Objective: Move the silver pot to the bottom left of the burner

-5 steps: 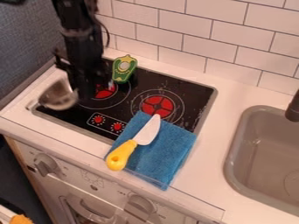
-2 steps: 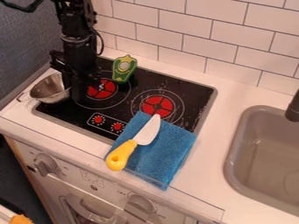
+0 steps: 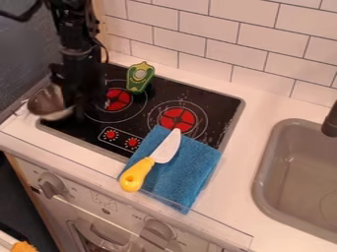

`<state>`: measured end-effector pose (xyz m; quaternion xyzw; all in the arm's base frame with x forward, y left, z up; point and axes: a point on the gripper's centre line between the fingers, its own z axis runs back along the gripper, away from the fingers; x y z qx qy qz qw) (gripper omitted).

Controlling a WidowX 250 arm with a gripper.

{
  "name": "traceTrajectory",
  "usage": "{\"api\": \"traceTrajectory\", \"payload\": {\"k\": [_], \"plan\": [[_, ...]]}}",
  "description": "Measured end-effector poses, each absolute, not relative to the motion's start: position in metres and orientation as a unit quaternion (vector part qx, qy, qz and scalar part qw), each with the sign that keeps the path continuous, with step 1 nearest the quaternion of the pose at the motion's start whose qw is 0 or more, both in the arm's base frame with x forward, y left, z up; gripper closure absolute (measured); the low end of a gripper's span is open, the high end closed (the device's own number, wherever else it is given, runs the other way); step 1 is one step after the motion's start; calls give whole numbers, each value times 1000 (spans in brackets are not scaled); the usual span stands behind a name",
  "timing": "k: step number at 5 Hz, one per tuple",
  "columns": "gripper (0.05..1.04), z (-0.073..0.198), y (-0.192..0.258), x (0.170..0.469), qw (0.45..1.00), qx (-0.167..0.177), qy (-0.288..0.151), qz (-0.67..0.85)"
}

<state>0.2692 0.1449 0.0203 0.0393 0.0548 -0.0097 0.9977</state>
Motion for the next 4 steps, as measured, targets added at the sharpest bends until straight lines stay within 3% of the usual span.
{"api": "traceTrajectory", "payload": {"k": [2, 3, 4], "plan": [[207, 65, 118, 263, 998, 49, 0, -30], [70, 88, 108, 261, 998, 54, -15, -18], [75, 91, 105, 261, 999, 47, -10, -3]]}}
